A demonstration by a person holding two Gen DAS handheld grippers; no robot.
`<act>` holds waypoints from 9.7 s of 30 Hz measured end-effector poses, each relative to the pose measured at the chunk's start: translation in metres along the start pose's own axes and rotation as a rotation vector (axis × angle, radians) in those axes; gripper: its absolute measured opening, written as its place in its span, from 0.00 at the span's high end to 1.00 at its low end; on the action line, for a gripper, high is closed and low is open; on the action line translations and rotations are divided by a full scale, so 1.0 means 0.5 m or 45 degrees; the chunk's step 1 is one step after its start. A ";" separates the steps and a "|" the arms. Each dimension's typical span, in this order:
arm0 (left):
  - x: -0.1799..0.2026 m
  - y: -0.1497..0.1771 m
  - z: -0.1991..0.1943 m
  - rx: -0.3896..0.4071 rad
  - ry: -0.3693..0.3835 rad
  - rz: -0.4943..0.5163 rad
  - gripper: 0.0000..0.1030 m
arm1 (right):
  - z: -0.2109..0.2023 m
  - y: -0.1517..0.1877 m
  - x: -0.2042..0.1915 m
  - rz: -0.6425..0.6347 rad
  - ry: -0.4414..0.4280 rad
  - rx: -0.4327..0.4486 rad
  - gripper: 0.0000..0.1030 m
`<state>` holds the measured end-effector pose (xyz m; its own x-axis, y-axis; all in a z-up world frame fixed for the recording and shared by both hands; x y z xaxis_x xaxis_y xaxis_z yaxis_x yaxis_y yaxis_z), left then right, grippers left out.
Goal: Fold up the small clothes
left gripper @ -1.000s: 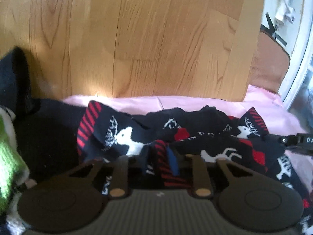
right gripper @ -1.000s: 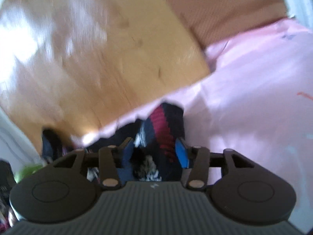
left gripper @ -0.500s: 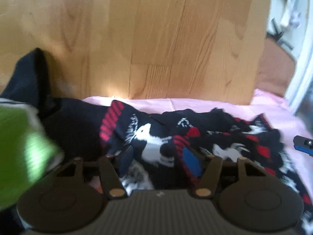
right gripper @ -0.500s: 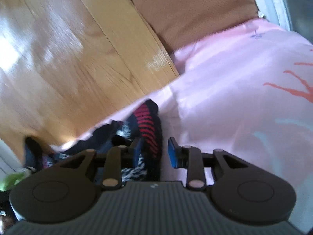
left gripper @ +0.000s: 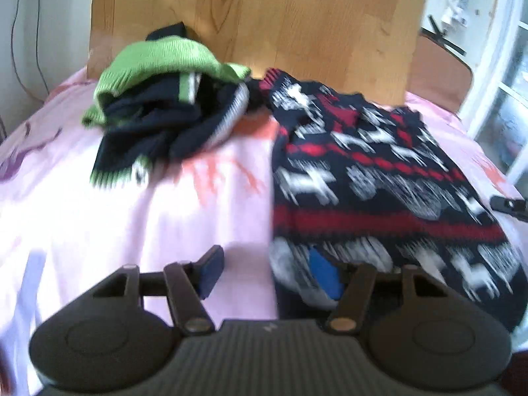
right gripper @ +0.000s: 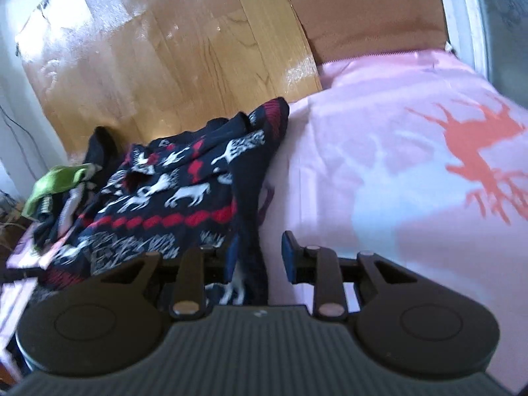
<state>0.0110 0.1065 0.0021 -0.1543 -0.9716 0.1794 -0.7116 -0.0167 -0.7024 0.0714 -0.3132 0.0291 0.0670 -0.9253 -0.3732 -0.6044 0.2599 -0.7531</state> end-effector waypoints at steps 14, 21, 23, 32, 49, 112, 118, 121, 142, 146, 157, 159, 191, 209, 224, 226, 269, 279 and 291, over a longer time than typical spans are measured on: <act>0.052 0.101 -0.099 -0.042 -0.107 0.083 0.94 | -0.167 0.178 -0.034 0.078 -0.359 -0.238 0.68; 0.009 0.049 -0.171 0.107 0.027 -0.205 0.94 | -0.174 0.217 -0.050 0.132 -0.354 -0.205 0.90; -0.001 0.037 -0.178 0.127 0.062 -0.270 0.94 | -0.170 0.215 -0.057 0.111 -0.350 -0.203 0.92; 0.005 -0.127 -0.123 0.253 0.182 -0.427 0.94 | -0.138 0.030 -0.052 0.152 -0.434 0.027 0.92; 0.087 -0.255 0.190 0.105 -0.111 -0.031 0.65 | 0.072 -0.135 0.048 0.281 -0.246 0.156 0.52; 0.136 -0.543 0.492 -0.045 -0.149 0.238 0.44 | 0.442 -0.339 -0.077 -0.140 -0.229 -0.201 0.54; 0.169 -0.497 0.669 -0.275 -0.102 0.224 0.11 | 0.606 -0.302 -0.057 -0.087 -0.181 -0.406 0.39; 0.179 -0.485 0.688 -0.238 -0.058 0.204 0.54 | 0.626 -0.284 -0.056 -0.105 -0.207 -0.415 0.38; 0.276 -0.256 0.054 0.318 0.168 0.300 0.93 | 0.017 -0.168 -0.251 -0.381 -0.693 -0.064 0.85; 0.265 -0.099 0.032 0.122 0.252 0.253 0.84 | -0.019 0.004 -0.209 -0.379 -0.642 -0.225 0.84; 0.178 -0.183 0.014 0.259 0.186 -0.002 0.70 | -0.072 -0.017 -0.172 -0.118 -0.537 -0.032 0.72; 0.175 -0.181 0.059 0.239 0.114 0.033 0.71 | -0.052 -0.022 -0.172 -0.111 -0.497 -0.005 0.72; 0.045 -0.126 0.157 0.069 0.108 -0.288 0.14 | 0.051 0.022 0.039 0.507 -0.285 -0.070 0.36; 0.194 -0.089 0.153 -0.047 0.139 -0.198 0.63 | -0.080 -0.088 0.103 0.471 -0.289 0.124 0.77; 0.045 -0.182 -0.019 0.306 0.114 -0.347 0.49 | -0.055 -0.104 -0.202 -0.079 -0.476 0.007 0.76; 0.032 -0.175 -0.017 0.297 0.117 -0.376 0.49 | -0.029 -0.080 -0.292 -0.227 -0.532 -0.052 0.76; 0.043 -0.214 0.107 0.195 0.092 -0.337 0.02 | 0.068 -0.059 -0.236 0.234 -0.696 0.072 0.31; 0.096 -0.143 0.134 0.030 0.348 -0.482 0.00 | 0.081 0.029 -0.187 0.372 -0.654 -0.112 0.24; 0.157 -0.134 0.155 0.089 0.470 -0.521 0.31 | 0.113 0.071 -0.294 0.171 -0.539 -0.171 0.50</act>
<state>0.0999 0.0130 0.0099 -0.1135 -0.7357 0.6677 -0.7185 -0.4033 -0.5666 0.0848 -0.1522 0.0265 0.2827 -0.6844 -0.6721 -0.7257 0.3055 -0.6164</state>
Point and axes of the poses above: each gripper's, at about its wrist camera, not at the fingertips, and z roughly the way its jaws point, x to its right, y to its underside, the point moved 9 cm from there along z, roughly the way its jaws point, and after that the axes turned 4 degrees about x, right-handed, at the moved point
